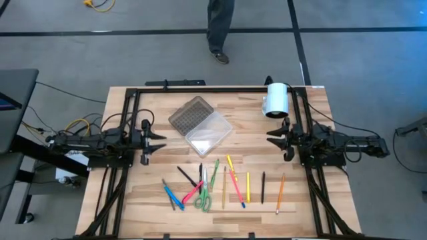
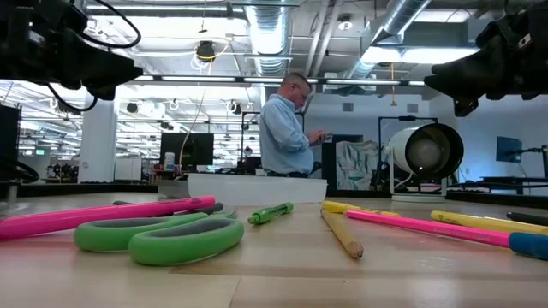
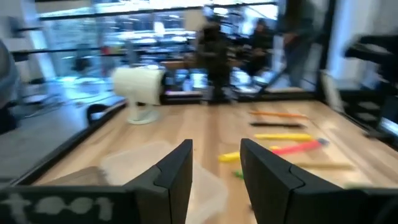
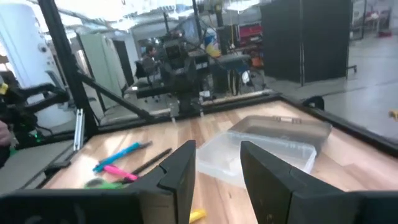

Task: Pick & place school supplies into a supply box
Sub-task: Put the blue pen into the transparent supply box

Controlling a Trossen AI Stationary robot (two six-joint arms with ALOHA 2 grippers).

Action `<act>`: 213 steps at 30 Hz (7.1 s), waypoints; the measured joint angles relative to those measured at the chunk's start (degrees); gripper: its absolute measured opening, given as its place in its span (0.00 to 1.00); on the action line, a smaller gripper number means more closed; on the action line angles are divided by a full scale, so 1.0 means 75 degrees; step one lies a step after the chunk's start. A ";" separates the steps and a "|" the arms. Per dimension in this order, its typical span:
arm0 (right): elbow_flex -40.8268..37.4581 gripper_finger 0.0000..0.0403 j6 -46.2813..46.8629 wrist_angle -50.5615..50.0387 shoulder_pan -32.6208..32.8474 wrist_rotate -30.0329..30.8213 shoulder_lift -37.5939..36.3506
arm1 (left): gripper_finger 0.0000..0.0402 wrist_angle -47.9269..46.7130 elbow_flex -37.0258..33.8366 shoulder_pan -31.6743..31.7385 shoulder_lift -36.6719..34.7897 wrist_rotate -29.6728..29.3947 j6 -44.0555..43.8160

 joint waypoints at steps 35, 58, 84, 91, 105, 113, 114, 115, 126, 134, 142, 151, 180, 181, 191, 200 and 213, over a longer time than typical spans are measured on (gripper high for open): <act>0.1962 0.30 -0.2115 0.1103 0.0910 -0.0492 0.3323 | 0.24 0.0697 0.1791 -0.1661 0.4876 0.1565 0.0157; 0.2168 0.30 -0.2824 0.1382 0.2600 -0.0455 0.4711 | 0.17 -0.3344 0.6733 -0.4506 1.2116 -0.0925 -0.2284; 0.2171 0.30 -0.2501 0.1634 0.2673 -0.0470 0.5167 | 0.18 -0.3574 0.6894 -0.4887 1.2439 -0.0327 -0.3245; 0.2171 0.30 -0.2498 0.1667 0.2673 -0.0472 0.5453 | 0.18 -0.3265 0.6703 -0.4829 1.2442 -0.0311 -0.3244; 0.2168 0.30 -0.2410 0.1942 0.2673 -0.0476 0.5468 | 0.24 -0.3701 0.6700 -0.4692 1.2442 -0.0017 -0.3210; 0.2168 0.30 -0.2413 0.2090 0.2673 -0.0478 0.5468 | 0.34 -0.3852 0.6700 -0.4768 1.2442 -0.0178 -0.3142; 0.2170 0.30 -0.2413 0.2090 0.2673 -0.0478 0.5468 | 0.34 -0.3878 0.6700 -0.4771 1.2442 -0.0179 -0.3102; 0.2169 0.30 -0.2413 0.2090 0.2673 -0.0478 0.5468 | 0.35 -0.3881 0.6700 -0.4766 1.2442 -0.0181 -0.3027; 0.2168 0.30 -0.2358 0.2180 0.2673 -0.0478 0.5468 | 0.30 -0.2938 0.6140 -0.4669 1.2447 -0.0001 -0.2738; 0.2168 0.30 -0.2354 0.2091 0.2673 -0.0478 0.5468 | 0.25 -0.3128 0.6101 -0.4491 1.2447 -0.0215 -0.2569; 0.2168 0.30 -0.2352 0.2032 0.2673 -0.0472 0.5468 | 0.22 -0.2985 0.5759 -0.4285 1.2407 -0.0144 -0.2551; 0.2168 0.30 -0.2355 0.2038 0.2673 -0.0457 0.5468 | 0.12 -0.3004 0.5759 -0.4272 1.2407 -0.0117 -0.2655; 0.2168 0.30 -0.2422 0.2008 0.2673 -0.0438 0.5468 | 0.14 -0.5554 0.7924 -0.3899 1.2436 -0.3965 -0.2304; 0.2167 0.30 -0.2422 0.2008 0.2673 -0.0402 0.5468 | 0.13 -0.5480 0.7951 -0.3740 1.2436 -0.4376 -0.2295; 0.2162 0.30 -0.2443 0.2113 0.2612 0.0184 0.5870 | 0.15 -0.2821 0.7726 -0.1049 1.2433 -0.4810 -0.0937; 0.2162 0.30 -0.2420 0.2204 0.2387 0.0193 0.6057 | 0.13 -0.1434 0.7726 0.1389 1.2562 -0.1477 -0.0504; 0.2162 0.30 -0.2355 0.2065 0.2414 0.0178 0.6057 | 0.21 -0.1005 0.7714 0.2031 1.3946 -0.0380 -0.0292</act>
